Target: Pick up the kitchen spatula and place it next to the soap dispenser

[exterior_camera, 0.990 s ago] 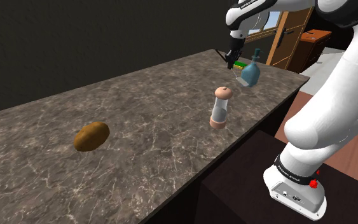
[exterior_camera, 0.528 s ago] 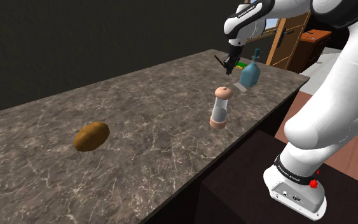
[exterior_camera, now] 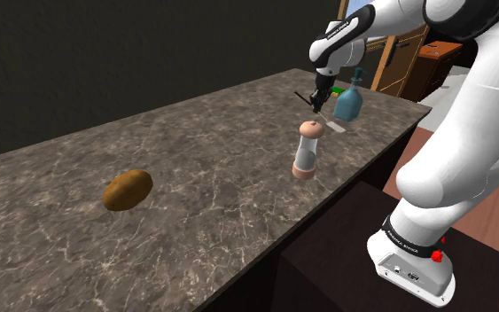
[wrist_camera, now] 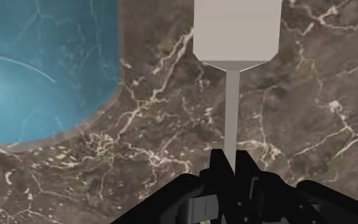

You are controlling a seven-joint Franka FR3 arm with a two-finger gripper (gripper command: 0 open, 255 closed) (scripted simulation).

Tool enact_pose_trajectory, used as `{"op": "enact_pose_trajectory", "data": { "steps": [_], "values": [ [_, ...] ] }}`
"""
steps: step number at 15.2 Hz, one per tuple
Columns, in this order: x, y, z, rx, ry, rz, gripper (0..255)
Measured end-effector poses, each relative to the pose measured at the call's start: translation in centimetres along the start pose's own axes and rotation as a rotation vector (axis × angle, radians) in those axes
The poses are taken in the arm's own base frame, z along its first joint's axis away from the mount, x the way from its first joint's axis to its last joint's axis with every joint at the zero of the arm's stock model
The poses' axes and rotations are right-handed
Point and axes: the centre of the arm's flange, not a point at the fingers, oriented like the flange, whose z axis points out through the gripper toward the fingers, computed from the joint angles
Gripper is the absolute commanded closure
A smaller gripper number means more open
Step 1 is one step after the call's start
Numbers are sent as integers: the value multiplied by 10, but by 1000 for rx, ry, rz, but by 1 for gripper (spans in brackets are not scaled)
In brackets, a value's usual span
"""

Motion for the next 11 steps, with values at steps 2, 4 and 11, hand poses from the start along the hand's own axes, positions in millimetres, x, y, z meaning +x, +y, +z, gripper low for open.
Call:
{"op": "enact_pose_trajectory", "data": {
  "steps": [2,4,11],
  "values": [
    [-2,1,10,0,0,0,255],
    [-4,1,21,0,0,0,255],
    [-3,0,28,0,0,0,255]
  ]
}}
